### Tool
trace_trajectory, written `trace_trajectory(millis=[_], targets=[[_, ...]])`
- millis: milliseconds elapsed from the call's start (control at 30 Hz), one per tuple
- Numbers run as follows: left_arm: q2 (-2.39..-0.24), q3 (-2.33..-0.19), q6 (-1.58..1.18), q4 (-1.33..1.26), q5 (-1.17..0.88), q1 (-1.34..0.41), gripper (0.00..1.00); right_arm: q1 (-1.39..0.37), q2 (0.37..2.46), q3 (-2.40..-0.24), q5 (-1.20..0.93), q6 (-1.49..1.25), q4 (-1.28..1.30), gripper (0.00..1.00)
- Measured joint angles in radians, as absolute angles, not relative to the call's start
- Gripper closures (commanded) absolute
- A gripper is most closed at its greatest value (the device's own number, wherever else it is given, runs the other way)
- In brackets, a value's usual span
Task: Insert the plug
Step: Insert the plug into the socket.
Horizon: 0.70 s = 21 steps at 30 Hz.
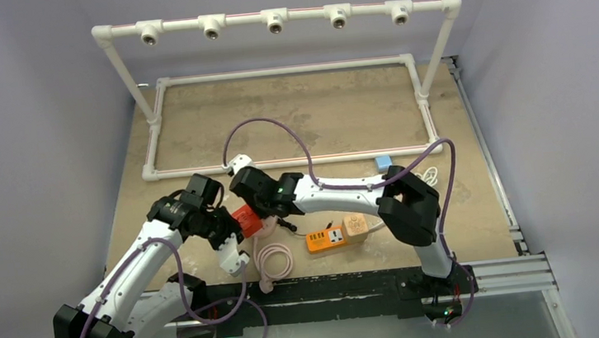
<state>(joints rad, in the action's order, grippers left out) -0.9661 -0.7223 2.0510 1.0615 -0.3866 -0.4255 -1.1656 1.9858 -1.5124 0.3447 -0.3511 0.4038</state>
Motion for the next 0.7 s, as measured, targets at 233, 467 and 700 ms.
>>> trace_trajectory(millis=[233,467,700], targets=[[-0.975,-0.722,2.051,1.039,-0.397,-0.426,1.0,-1.13,1.99,-1.56,0.296,-0.376,0.504,0.89],[-0.979,-0.722,2.051,1.029,-0.393,-0.426,1.0,-1.116,1.99,-1.626,0.265,-0.368,0.629,0.01],[-0.983,-0.722,2.051,1.056,-0.37,-0.421,1.0,-1.106,1.987,-1.661,0.267,-0.353,0.704,0.02]])
